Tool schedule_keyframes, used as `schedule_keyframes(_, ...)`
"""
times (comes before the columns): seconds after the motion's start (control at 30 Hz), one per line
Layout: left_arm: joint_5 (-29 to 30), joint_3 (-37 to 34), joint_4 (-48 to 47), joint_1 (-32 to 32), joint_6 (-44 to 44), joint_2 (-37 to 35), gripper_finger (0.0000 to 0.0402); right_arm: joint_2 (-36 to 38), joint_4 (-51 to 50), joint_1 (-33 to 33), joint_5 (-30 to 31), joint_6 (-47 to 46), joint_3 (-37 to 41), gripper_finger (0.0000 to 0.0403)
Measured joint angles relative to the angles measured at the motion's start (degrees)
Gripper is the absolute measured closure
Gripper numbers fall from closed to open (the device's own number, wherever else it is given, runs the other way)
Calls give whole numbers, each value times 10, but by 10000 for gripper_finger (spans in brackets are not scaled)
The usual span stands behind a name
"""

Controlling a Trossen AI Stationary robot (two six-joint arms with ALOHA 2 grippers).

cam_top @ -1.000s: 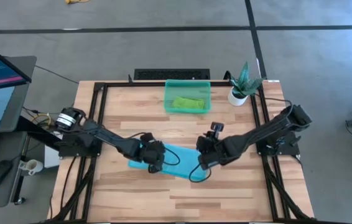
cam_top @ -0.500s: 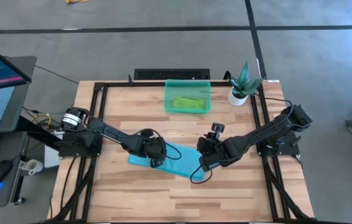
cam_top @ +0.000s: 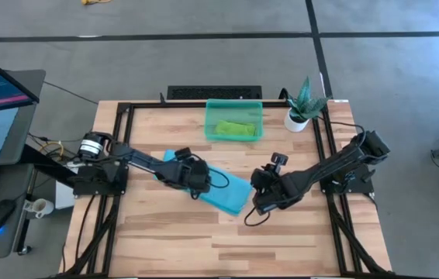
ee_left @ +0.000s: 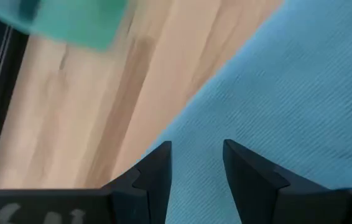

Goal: Roll microfiber towels into tight, uniform cylinder then place into a basket
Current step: Fold the blue microfiber cloth

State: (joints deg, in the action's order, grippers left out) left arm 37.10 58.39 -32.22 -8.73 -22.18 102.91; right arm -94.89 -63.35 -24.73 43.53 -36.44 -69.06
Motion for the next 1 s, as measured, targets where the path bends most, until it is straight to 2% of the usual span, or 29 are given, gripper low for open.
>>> schedule_keyframes(0.13, -10, 22, 72, -16, -14, 0, 265, 10, -36, 0, 4, -54, 0, 284)
schedule_keyframes(0.33, -107, 23, 299, -49, 38, 29, 265, 46, -58, -16, 34, -117, 0, 284)
schedule_keyframes(0.53, -112, 23, 458, -70, 74, 104, 265, 64, -54, -50, 55, -131, 0, 284)
schedule_keyframes(0.7, -140, 36, 490, -66, 66, 139, 265, 65, -55, -57, 91, -128, 0, 284)
schedule_keyframes(0.87, -184, 52, 436, -65, 74, 146, 265, 65, -55, -43, 96, -128, 0, 284)
schedule_keyframes(0.93, -225, 59, 408, -65, 75, 146, 265, 65, -55, -39, 95, -128, 0, 284)
schedule_keyframes(1.0, -295, 70, 383, -66, 87, 144, 265, 65, -56, -36, 95, -128, 0, 284)
